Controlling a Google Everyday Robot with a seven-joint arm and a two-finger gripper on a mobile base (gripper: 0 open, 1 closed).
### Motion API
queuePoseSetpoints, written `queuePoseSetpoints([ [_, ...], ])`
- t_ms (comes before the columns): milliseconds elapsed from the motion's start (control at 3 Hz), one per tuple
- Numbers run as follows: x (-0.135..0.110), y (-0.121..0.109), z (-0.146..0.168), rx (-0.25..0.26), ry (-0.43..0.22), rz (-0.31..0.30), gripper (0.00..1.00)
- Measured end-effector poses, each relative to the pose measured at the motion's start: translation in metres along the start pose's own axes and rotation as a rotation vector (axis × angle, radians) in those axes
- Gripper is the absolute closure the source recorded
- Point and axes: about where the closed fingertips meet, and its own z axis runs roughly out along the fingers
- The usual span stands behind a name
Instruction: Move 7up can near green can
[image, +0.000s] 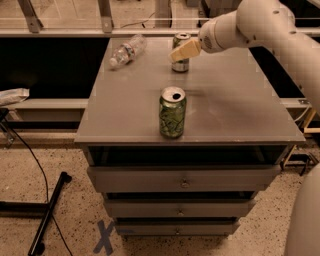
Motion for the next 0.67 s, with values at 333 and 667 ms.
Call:
queuePoseSetpoints([
  [333,0.006,-0.005,0.04,-0.001,-0.015,0.06,0.0],
  [667,0.005,-0.013,0.062,-0.012,-0.048,0.094,0.0],
])
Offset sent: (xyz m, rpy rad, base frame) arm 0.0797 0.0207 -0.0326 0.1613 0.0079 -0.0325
